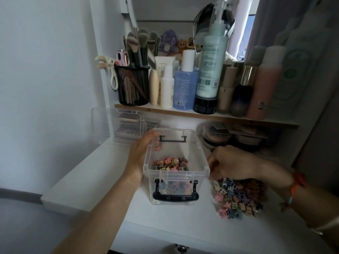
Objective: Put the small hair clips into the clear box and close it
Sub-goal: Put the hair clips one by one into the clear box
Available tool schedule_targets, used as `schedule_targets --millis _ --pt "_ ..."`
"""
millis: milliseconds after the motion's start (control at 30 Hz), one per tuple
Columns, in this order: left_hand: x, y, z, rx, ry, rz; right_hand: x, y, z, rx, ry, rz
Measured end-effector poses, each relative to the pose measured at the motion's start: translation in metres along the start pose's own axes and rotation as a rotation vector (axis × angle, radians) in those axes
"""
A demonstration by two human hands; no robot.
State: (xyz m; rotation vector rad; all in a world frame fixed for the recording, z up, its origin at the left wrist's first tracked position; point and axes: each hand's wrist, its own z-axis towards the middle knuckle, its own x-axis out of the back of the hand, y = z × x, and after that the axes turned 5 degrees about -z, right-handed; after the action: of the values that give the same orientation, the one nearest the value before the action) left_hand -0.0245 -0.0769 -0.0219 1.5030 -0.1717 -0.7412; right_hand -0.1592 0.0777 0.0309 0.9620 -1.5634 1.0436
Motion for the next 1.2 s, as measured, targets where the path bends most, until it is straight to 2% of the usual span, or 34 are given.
schedule_targets --millis 67,100,167,234,267,334,434,534,601,701,768,835,901,935,1001,1068,1135,1202 --pt "0.000 0.001 0.001 0.002 0.002 0.000 0.002 0.000 0.001 -0.001 0.067 -0.023" --pt "0.000 0.001 0.002 0.010 0.000 0.001 0.005 0.000 0.003 -0.018 0.165 0.006" --pt "0.000 0.001 0.002 0.022 -0.013 -0.006 0.018 -0.005 0.003 -0.045 0.432 0.246" --pt "0.001 0.000 0.003 0.027 -0.020 -0.011 0.031 -0.015 0.000 0.043 0.537 0.601" --pt "0.002 -0.001 0.004 0.022 -0.023 -0.004 0.036 -0.019 -0.001 0.098 0.512 0.690" --pt "0.001 -0.001 0.004 0.014 -0.010 -0.002 0.038 -0.020 -0.003 0.146 0.462 0.636" --pt "0.000 0.001 0.001 0.011 0.005 0.003 0.032 -0.008 -0.005 0.066 0.394 0.371" --pt "-0.001 0.003 -0.001 0.000 0.004 0.010 0.016 0.000 -0.011 0.015 0.100 0.055" --pt "-0.001 0.003 -0.002 0.004 0.007 0.012 0.005 0.002 -0.013 0.032 0.022 -0.052" --pt "-0.001 0.003 -0.002 0.008 0.005 0.019 -0.001 0.002 -0.012 0.038 0.019 -0.125" --pt "-0.001 0.003 -0.002 0.012 0.010 0.026 0.002 0.002 -0.010 0.029 0.086 -0.098" --pt "-0.002 0.003 -0.002 0.014 0.014 0.021 0.011 0.000 -0.009 -0.002 0.279 0.062" --pt "-0.002 0.004 -0.003 0.008 0.015 0.020 0.024 -0.007 -0.009 0.010 0.482 0.378" --pt "-0.002 0.003 -0.004 -0.001 0.016 0.025 0.029 -0.011 -0.010 0.056 0.526 0.520" --pt "-0.001 0.003 -0.005 -0.012 0.017 0.035 0.035 -0.019 -0.012 0.141 0.506 0.607" --pt "-0.001 0.003 -0.004 -0.005 0.015 0.027 0.034 -0.019 -0.013 0.145 0.460 0.562" --pt "-0.001 0.003 -0.003 -0.003 0.019 0.032 0.031 -0.010 -0.016 0.087 0.373 0.429" --pt "-0.001 0.003 -0.002 -0.005 0.016 0.043 0.023 -0.002 -0.020 0.038 0.160 0.172"
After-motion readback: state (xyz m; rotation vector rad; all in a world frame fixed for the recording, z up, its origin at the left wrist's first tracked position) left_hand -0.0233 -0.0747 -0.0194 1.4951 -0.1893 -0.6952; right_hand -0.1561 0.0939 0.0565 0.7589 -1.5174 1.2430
